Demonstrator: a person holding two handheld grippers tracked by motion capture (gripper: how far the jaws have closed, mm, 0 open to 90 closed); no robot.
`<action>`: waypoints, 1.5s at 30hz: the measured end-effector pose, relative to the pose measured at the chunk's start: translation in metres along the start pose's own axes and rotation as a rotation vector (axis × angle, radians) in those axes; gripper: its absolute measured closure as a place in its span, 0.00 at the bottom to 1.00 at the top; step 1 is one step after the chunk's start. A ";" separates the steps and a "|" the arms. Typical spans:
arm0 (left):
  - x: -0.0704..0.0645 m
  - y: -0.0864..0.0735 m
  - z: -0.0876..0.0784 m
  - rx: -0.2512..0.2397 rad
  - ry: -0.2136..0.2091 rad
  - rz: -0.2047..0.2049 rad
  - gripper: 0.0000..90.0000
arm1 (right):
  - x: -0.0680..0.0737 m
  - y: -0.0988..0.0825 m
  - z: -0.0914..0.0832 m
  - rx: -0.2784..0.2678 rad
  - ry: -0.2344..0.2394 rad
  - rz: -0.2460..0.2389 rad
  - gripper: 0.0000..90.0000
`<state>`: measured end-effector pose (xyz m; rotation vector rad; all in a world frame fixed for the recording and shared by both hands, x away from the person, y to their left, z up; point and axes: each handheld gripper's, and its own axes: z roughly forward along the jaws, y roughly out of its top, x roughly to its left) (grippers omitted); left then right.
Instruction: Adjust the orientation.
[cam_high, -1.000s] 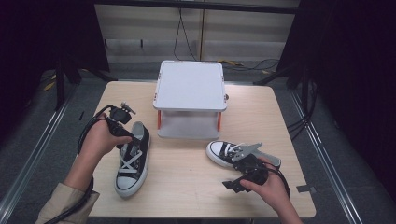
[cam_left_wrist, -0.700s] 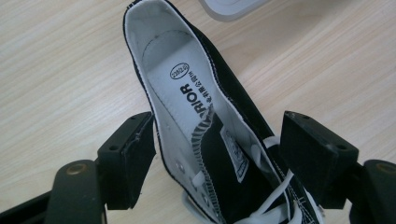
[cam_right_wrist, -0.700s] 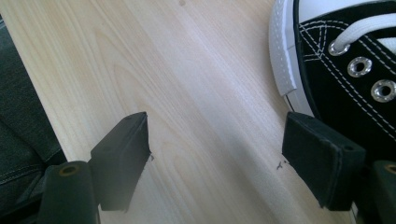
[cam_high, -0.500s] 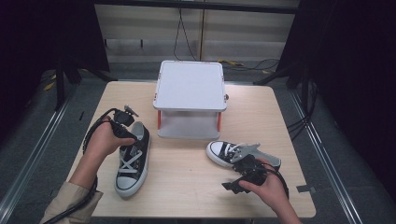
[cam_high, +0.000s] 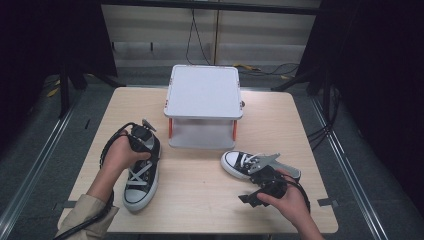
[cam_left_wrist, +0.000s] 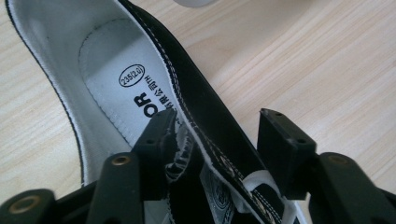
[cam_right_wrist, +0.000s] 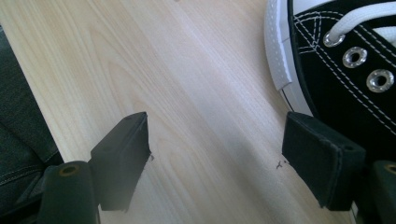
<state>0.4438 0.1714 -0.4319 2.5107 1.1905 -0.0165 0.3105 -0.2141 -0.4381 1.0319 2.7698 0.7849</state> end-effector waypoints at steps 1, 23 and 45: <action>-0.001 0.000 -0.001 0.000 0.002 -0.005 0.65 | 0.000 0.000 0.000 0.000 -0.001 0.003 0.26; -0.052 -0.012 -0.016 0.055 -0.060 0.146 0.95 | -0.001 0.000 -0.002 -0.009 0.001 0.009 0.26; -0.105 0.023 0.007 -0.035 -0.041 0.225 0.50 | -0.002 0.000 -0.005 -0.016 -0.001 0.014 0.26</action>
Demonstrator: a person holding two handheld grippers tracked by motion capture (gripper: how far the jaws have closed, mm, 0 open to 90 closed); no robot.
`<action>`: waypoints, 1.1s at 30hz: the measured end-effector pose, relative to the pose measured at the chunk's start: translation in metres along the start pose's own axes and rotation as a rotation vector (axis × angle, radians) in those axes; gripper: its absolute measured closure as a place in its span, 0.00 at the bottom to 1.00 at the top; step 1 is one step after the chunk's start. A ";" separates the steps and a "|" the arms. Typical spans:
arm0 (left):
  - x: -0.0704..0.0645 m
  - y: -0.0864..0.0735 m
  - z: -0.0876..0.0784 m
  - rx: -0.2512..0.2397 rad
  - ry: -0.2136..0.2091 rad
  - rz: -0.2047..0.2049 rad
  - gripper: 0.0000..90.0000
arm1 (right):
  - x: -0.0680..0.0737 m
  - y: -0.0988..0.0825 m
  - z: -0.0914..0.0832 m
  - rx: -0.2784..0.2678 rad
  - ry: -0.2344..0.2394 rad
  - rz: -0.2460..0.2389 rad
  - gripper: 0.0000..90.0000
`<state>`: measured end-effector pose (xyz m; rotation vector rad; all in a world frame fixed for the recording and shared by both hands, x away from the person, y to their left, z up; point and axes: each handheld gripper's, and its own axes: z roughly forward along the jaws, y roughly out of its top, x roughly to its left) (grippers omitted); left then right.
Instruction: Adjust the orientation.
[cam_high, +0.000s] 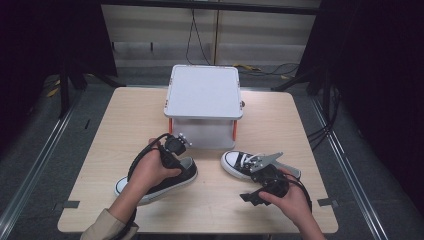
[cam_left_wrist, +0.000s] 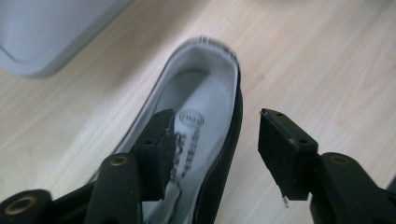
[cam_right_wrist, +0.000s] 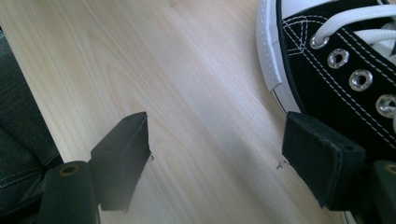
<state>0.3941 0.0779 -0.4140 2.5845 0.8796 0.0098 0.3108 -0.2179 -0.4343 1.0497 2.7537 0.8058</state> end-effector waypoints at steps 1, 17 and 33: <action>0.000 0.000 0.000 0.000 0.000 0.000 0.50 | 0.000 0.000 0.000 0.000 0.000 0.000 0.26; -0.009 0.022 0.039 0.034 -0.018 -0.043 0.57 | 0.000 0.000 -0.001 -0.003 0.000 -0.005 0.26; -0.027 0.024 0.032 0.137 0.023 -0.004 0.87 | -0.001 0.000 -0.002 -0.008 -0.004 -0.007 0.26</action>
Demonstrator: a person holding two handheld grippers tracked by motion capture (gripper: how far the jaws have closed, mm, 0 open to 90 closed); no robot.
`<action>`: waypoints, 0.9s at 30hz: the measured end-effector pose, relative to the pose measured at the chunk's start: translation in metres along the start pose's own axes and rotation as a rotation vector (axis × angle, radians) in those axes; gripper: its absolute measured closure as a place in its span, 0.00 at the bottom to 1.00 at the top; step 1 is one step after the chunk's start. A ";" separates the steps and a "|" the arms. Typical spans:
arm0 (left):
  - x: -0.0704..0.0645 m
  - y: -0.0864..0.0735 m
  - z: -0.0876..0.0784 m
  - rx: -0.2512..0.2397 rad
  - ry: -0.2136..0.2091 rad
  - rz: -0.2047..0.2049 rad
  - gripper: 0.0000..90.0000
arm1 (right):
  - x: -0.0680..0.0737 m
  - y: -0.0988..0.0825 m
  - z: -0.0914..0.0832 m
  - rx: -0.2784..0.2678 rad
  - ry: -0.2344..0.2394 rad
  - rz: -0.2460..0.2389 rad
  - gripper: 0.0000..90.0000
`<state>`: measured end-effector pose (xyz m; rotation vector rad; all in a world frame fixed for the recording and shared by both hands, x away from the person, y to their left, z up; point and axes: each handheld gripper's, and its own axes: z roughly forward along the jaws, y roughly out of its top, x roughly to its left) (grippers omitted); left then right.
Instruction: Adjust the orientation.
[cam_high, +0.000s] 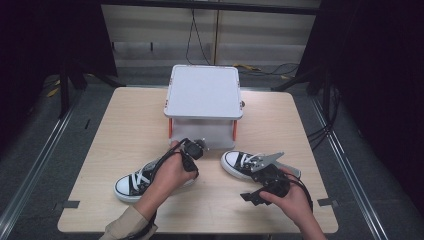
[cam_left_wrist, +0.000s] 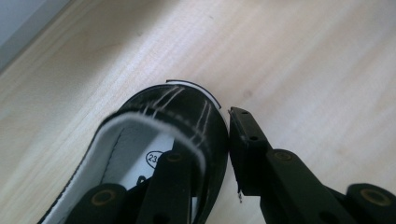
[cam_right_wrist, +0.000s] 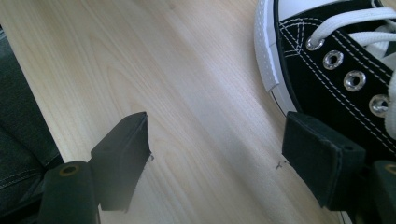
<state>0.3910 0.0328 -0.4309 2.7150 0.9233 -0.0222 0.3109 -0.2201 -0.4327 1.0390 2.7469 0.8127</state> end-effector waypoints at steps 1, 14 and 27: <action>-0.001 -0.001 -0.002 -0.003 0.007 0.021 0.87 | 0.000 0.000 0.000 0.000 0.000 0.001 0.26; -0.004 -0.034 -0.018 0.022 -0.082 0.117 0.84 | 0.000 0.000 -0.001 -0.001 -0.005 0.006 0.26; -0.004 -0.037 0.008 -0.017 -0.056 -0.142 0.56 | 0.000 0.002 0.001 0.002 -0.003 0.007 0.26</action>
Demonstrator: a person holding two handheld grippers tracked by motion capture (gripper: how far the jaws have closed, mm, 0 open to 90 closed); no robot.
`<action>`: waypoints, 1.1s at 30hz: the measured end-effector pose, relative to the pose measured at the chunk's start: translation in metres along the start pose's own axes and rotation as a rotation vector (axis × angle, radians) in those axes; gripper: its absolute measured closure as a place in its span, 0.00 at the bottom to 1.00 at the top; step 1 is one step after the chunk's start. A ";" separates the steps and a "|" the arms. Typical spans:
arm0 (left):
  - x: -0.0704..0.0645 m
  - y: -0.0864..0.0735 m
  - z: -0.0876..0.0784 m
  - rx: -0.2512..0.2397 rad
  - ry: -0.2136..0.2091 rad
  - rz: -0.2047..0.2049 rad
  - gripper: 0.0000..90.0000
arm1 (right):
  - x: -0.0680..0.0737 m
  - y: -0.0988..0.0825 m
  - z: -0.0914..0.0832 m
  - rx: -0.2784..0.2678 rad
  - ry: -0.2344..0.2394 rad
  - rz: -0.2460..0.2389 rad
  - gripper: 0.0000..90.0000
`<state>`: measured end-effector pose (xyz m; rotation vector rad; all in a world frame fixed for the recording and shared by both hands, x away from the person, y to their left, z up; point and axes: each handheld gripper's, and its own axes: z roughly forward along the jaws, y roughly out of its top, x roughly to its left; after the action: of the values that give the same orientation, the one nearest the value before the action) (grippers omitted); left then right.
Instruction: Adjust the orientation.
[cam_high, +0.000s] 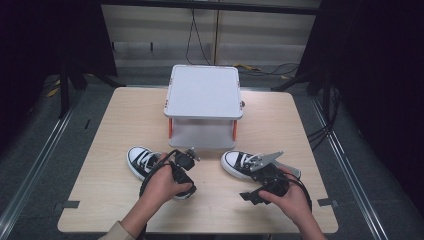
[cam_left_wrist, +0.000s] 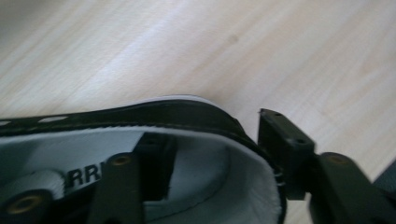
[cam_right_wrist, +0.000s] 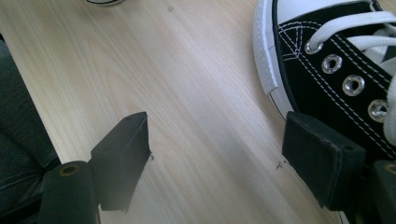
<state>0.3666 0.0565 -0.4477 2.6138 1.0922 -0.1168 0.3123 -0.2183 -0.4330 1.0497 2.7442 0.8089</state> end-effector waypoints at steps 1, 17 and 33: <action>0.000 0.000 0.000 -0.002 0.003 -0.005 0.58 | 0.000 0.000 0.000 0.000 0.001 0.001 0.26; 0.006 -0.021 -0.051 0.002 0.087 0.127 0.83 | 0.003 0.003 0.000 -0.003 -0.001 -0.012 0.26; 0.045 -0.066 -0.033 -0.002 0.114 0.053 0.78 | 0.004 0.005 0.003 -0.004 -0.002 -0.021 0.26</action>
<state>0.3508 0.1410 -0.4411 2.6740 1.0576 0.0448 0.3130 -0.2114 -0.4321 1.0193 2.7460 0.8092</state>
